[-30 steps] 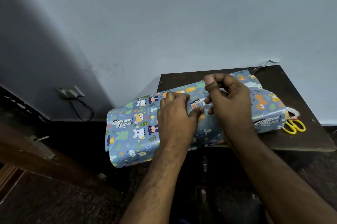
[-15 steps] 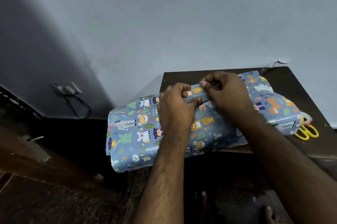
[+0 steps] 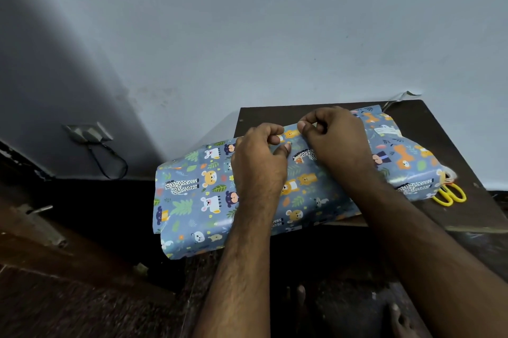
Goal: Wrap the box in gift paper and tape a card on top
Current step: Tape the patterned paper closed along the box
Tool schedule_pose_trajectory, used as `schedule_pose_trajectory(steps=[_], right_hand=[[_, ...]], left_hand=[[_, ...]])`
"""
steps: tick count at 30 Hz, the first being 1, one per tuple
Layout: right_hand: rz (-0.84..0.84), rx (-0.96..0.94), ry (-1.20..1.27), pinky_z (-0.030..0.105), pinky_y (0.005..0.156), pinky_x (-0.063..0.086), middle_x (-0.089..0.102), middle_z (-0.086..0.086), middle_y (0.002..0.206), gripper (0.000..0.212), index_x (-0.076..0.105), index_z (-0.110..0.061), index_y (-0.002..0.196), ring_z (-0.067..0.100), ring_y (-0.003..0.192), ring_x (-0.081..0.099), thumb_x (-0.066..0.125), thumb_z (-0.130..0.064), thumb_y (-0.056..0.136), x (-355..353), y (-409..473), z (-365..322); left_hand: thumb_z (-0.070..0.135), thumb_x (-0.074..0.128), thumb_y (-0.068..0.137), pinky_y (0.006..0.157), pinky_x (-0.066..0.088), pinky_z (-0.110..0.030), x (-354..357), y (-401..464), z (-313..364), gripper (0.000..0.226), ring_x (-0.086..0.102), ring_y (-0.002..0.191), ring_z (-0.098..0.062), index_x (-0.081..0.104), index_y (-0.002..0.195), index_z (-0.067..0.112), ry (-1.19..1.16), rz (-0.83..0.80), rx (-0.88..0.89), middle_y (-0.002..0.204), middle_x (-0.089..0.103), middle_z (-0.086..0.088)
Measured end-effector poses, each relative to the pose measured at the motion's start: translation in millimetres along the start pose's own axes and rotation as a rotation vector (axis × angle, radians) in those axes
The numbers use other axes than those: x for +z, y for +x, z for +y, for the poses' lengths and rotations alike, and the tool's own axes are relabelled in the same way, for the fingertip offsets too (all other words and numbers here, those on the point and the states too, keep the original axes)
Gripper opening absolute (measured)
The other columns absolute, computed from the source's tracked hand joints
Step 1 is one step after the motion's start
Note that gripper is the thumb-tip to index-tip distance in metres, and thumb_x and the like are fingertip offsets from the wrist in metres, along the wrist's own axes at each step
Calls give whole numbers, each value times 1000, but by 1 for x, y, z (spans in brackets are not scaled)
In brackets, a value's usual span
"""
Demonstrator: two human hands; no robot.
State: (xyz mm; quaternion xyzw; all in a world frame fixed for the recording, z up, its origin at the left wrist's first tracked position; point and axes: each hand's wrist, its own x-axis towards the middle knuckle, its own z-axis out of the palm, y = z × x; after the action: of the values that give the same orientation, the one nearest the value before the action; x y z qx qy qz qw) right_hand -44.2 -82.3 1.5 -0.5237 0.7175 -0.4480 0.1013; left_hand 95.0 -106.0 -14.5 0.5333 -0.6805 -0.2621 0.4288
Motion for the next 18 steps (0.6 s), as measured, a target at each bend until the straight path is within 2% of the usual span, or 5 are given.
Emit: schedule_pose_trajectory(steps=[8,10,13,18], right_hand=[[-17,-50,-61,19,59,32,50,-13,76,12,78,-22,94,1,68,48,69,-30,94,-2,-3,-3],[-37,-69,-97,26,64,35,54,-7,85,12,77,-21,95,5,70,49,69,-29,95,0,-5,-3],[-50,-93,-144,28,70,37,58,0,97,11,77,-22,95,11,81,53,69,-30,95,0,-6,-4],[-64,-106,-162,27,63,31,51,-5,87,11,77,-25,95,9,76,49,70,-33,94,1,-6,-3]], left_hand=[[19,80,84,83,56,-42,0,0,2,23,65,92,-15,73,105,27,4,7,2,89,66,12],[18,80,84,82,57,-41,1,-1,1,22,65,90,-14,73,103,26,-6,22,-4,88,67,12],[16,79,85,81,58,-41,1,-2,1,20,65,90,-13,73,101,27,1,31,-5,88,67,12],[11,65,91,79,58,-42,3,-1,0,20,67,91,-15,73,101,27,41,63,-5,91,71,9]])
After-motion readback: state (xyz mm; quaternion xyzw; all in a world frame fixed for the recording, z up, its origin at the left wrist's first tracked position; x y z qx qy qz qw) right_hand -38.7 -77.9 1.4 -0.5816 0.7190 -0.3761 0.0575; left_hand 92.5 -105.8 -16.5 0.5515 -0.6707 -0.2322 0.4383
